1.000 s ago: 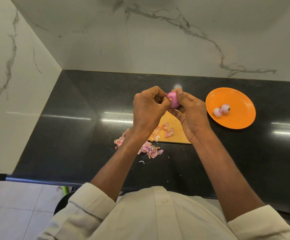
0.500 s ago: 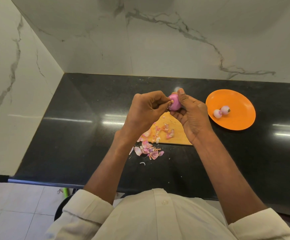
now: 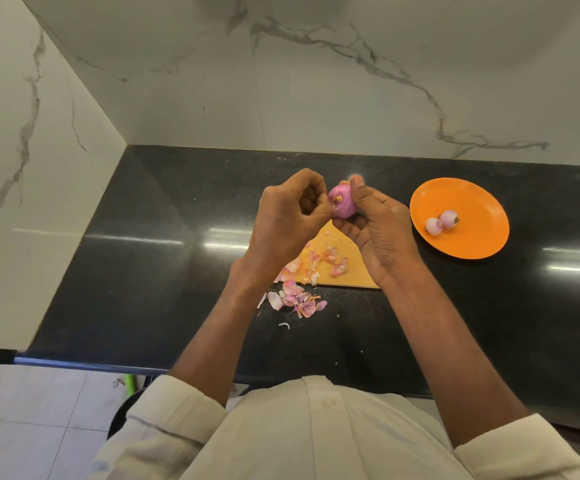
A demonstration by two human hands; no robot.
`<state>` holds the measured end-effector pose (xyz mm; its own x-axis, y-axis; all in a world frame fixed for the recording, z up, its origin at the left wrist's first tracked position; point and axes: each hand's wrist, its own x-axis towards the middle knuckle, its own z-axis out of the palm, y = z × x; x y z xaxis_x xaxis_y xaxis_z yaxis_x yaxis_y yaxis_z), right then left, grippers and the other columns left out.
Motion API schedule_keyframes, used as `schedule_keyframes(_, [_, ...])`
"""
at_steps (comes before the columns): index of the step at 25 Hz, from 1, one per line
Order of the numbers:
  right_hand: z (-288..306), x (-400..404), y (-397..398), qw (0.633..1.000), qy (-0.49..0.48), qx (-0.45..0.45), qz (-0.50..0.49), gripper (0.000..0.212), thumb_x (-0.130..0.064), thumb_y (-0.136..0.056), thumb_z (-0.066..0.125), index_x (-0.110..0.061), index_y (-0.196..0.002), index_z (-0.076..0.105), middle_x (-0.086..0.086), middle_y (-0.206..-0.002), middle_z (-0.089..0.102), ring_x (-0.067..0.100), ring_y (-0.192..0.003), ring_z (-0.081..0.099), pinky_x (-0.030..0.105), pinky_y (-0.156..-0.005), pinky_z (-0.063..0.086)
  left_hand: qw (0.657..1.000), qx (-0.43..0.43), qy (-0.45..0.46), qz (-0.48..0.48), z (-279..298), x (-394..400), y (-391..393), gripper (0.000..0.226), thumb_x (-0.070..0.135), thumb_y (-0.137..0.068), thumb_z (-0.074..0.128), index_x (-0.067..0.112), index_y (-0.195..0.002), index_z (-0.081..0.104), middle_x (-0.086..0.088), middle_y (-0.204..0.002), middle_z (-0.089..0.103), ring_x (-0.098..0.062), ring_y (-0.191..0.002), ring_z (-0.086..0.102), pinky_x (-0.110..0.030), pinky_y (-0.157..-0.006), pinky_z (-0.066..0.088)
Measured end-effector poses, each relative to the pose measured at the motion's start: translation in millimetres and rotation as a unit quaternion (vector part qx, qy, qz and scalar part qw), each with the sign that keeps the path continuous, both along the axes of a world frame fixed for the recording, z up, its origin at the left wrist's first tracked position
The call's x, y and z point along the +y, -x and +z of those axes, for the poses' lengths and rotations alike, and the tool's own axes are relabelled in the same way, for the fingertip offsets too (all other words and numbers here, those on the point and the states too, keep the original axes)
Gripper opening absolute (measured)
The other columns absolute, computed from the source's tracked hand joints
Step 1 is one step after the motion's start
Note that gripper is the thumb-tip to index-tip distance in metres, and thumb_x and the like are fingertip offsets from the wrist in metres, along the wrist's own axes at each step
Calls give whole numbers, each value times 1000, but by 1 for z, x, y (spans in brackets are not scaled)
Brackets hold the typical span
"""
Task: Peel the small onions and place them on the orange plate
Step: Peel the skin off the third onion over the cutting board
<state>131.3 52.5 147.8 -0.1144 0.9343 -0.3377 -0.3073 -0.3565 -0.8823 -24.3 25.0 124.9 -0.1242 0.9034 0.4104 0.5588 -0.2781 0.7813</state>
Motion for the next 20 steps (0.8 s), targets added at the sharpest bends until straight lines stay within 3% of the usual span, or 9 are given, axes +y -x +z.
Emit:
schedule_keyframes(4, [0,3,-4,1000,18,8,-3,27,-35,-98,71,-11,-109,76,20,-119,74,32,-105,75,37,-83,63,997,-42,3,-67,2,-5,5,23,11,-96,80,4,-118,73,-8,-94,80,-16,-88,80,-42,-81,67])
schedule_keyframes(8, [1,3,-6,1000,-8,-14,25,24,-35,-98,70,-13,-104,77,18,-114,76,28,-100,74,33,-79,63,999,-30,-14,-36,1,-2,8,14,8,-97,78,3,-110,78,-7,-90,80,-12,-82,79,-41,-76,67])
schedule_keyframes(12, [2,5,-6,998,-31,-35,30,21,-33,-98,71,-14,-102,79,18,-116,76,30,-105,75,34,-77,64,998,39,-43,-20,6,-5,6,21,15,-96,81,6,-115,79,-6,-95,81,-12,-83,79,-37,-77,67])
schedule_keyframes(16, [-3,7,-5,993,-75,-82,31,23,-29,-98,71,-10,-108,78,13,-113,77,31,-109,74,40,-81,66,995,78,-54,39,2,-5,-9,12,19,-96,80,7,-97,79,-2,-84,78,-14,-73,75,-39,-70,65])
schedule_keyframes(20, [-3,11,-10,995,-61,-69,30,25,-29,-98,71,-9,-112,78,13,-116,76,32,-110,73,41,-84,65,997,43,-50,51,-3,-6,-17,12,13,-96,80,4,-103,78,-6,-90,79,-16,-78,76,-39,-72,66])
